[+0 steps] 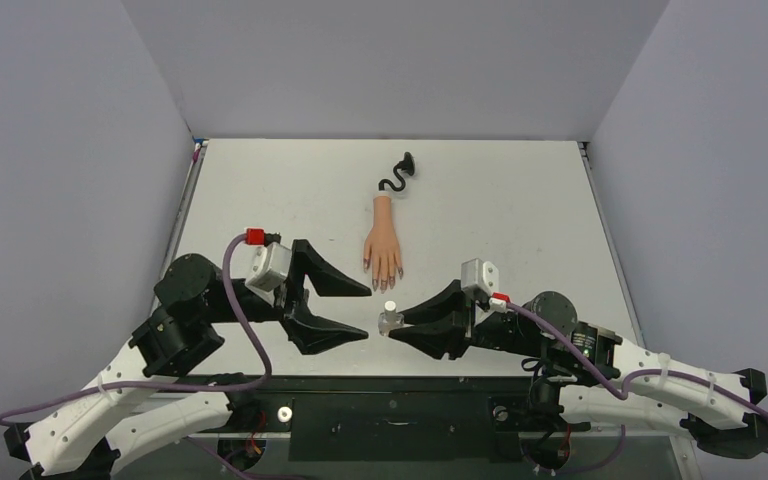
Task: Paint the nails
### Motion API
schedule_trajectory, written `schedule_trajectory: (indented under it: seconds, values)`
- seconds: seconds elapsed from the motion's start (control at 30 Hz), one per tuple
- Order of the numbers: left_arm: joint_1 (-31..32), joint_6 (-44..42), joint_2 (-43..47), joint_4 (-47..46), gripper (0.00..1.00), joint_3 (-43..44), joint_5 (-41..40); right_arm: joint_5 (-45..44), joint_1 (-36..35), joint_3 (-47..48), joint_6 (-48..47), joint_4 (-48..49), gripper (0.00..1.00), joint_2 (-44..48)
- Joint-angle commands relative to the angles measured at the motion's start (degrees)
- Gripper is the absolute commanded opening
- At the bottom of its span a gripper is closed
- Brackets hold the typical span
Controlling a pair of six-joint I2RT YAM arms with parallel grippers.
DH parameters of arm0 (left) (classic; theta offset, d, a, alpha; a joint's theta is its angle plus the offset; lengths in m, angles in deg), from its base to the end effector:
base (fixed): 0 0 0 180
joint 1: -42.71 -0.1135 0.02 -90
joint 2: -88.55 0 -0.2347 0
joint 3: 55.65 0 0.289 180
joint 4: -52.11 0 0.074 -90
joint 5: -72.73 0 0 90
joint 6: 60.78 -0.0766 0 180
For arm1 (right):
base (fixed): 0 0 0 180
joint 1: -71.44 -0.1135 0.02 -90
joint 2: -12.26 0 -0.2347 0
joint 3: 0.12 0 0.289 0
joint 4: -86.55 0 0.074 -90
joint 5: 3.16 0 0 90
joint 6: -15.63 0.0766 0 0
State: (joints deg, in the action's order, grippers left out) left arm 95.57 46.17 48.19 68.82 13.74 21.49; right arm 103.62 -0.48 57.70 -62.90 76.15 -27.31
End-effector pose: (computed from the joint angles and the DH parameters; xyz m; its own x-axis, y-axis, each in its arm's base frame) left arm 0.0973 -0.2079 0.4343 -0.1657 -0.1578 -0.9735 0.9854 -0.0656 -0.1570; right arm 0.0595 0.2536 0.3736 -0.1571 0.1323 -0.9787 -0.9874 -0.0011 0.1583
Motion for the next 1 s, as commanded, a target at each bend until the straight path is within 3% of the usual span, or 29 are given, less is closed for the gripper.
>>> schedule_trajectory:
  seconds: [0.0,0.23,0.97]
  values:
    - [0.4,-7.3,-2.2,12.5,0.58,5.0,-6.0,-6.4,0.4,0.9,0.7,1.4,0.00,-0.2]
    - [0.4,-11.5,-5.3,17.8,0.54,6.8,-4.5,-4.2,0.4,1.8,-0.3,0.1,0.00,-0.7]
    - [1.0,-9.2,-6.3,13.6,0.45,5.3,0.3,-1.8,0.4,2.7,-1.0,-1.4,0.00,-3.0]
